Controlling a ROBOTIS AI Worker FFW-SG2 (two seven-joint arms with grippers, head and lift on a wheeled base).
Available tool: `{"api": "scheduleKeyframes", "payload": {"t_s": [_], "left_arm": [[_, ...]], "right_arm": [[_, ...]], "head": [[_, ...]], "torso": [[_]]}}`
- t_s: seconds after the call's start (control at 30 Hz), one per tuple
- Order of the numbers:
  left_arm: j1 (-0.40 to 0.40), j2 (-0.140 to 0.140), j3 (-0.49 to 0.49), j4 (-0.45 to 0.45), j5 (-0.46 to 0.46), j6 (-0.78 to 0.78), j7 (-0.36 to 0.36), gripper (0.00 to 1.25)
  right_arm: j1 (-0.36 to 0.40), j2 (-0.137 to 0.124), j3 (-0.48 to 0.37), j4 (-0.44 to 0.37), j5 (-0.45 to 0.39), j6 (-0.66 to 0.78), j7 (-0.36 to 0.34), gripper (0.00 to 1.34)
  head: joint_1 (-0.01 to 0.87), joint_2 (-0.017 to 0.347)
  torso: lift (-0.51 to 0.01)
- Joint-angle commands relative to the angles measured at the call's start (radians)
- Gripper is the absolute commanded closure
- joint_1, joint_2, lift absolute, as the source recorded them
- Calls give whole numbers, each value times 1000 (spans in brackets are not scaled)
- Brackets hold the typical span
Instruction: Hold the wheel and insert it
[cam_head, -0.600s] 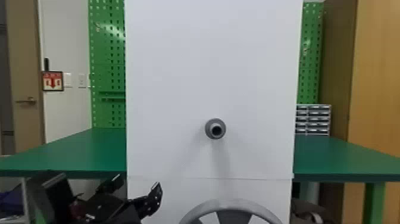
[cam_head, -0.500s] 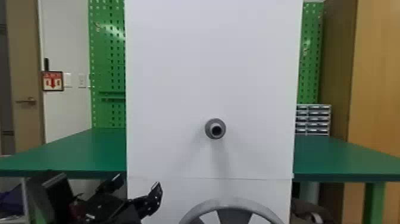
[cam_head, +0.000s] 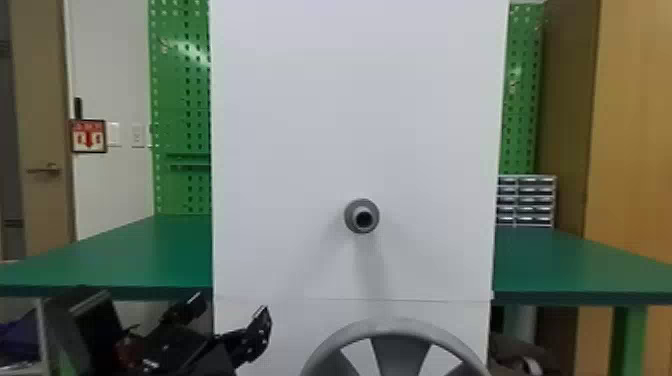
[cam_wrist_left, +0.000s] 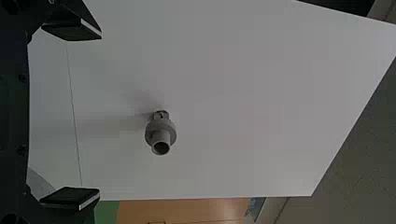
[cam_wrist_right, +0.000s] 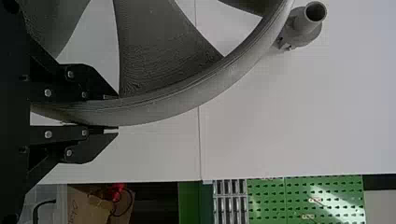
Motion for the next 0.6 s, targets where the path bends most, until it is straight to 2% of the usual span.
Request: {"api": "scheduleKeyframes", "payload": {"t_s": [0.0, 0.57], "left_arm": [[1, 0, 2, 0, 0, 0, 0, 101], [1, 0, 0, 0, -2, -2, 0, 101]], "right_arm": [[-2, 7, -10, -49, 0, 63, 0, 1128], [-37, -6, -32, -183, -52, 296, 0, 1130]], "head": [[97, 15], [97, 15]], "torso": [[-442], [-442]]}}
